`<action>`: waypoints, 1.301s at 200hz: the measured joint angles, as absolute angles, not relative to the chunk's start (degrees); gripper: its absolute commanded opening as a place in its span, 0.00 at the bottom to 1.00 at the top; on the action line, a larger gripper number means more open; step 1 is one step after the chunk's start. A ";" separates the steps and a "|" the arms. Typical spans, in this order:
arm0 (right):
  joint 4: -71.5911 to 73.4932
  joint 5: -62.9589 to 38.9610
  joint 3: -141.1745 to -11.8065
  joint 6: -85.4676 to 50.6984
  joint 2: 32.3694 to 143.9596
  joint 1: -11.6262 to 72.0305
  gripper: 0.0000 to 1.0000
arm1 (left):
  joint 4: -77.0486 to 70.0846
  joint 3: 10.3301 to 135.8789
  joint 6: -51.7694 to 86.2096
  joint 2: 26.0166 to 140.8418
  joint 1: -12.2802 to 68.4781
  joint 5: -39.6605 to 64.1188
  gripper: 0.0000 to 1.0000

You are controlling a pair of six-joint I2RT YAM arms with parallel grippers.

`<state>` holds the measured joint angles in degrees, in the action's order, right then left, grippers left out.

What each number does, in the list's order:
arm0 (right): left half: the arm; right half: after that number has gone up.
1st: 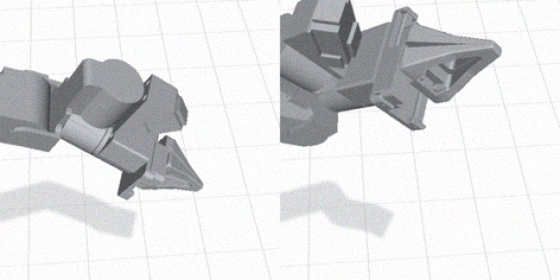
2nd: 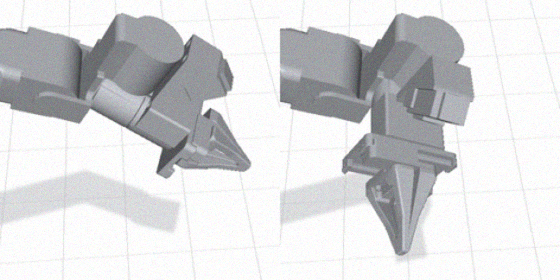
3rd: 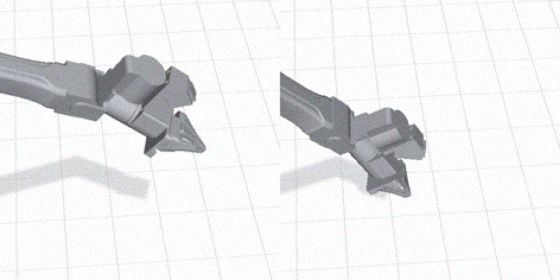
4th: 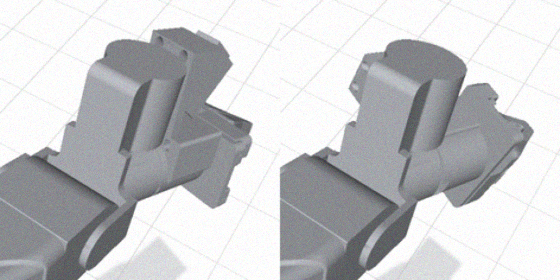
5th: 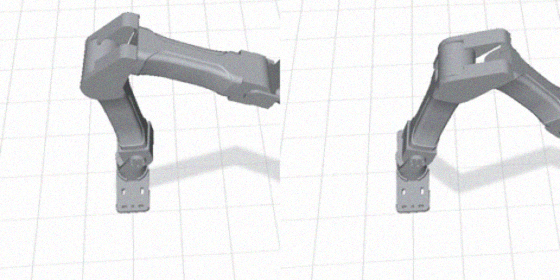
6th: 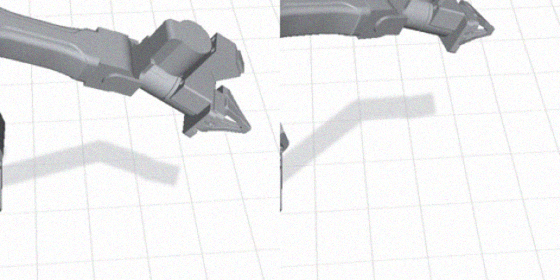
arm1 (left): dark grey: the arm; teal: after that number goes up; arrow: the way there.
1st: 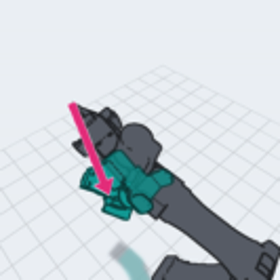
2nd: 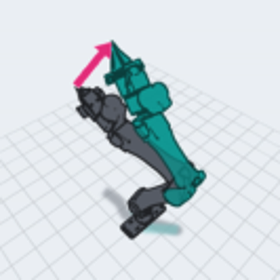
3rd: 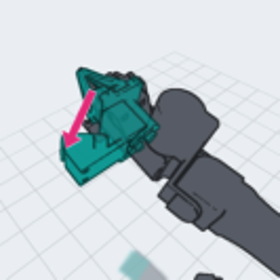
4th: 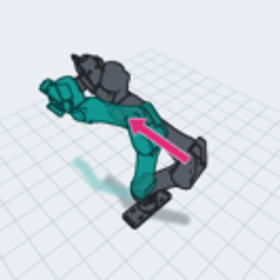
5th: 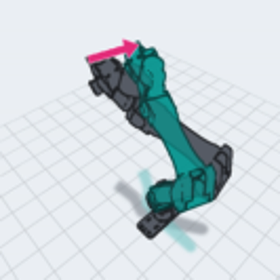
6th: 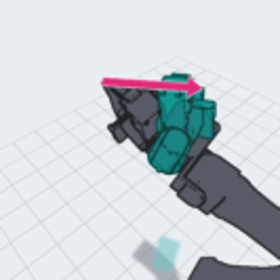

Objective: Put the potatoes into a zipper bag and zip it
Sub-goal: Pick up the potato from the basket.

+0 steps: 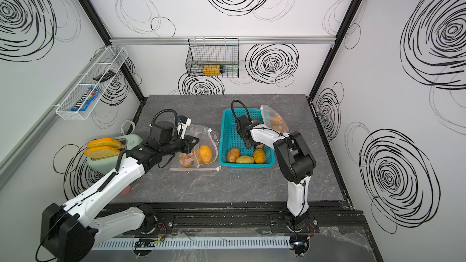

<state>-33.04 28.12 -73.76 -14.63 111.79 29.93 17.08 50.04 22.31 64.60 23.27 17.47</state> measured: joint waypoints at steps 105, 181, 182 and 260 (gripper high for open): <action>-28.84 20.40 -74.22 -13.41 111.63 29.65 0.47 | 17.41 50.04 22.31 64.60 23.27 17.45 0.00; -17.56 9.54 -65.01 -11.64 94.30 31.09 0.43 | 18.02 50.04 22.28 64.60 23.38 17.34 0.00; -17.23 9.19 -64.86 -11.60 94.04 31.14 0.43 | 18.02 50.04 22.31 64.60 23.38 17.32 0.00; 14.55 -22.48 -47.18 -3.84 75.90 41.63 0.45 | 18.02 50.04 22.31 64.51 23.38 17.30 0.00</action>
<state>14.55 -22.48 -47.18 -3.84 75.90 41.63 18.02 50.04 22.31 64.51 23.38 17.30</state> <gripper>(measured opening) 0.605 0.050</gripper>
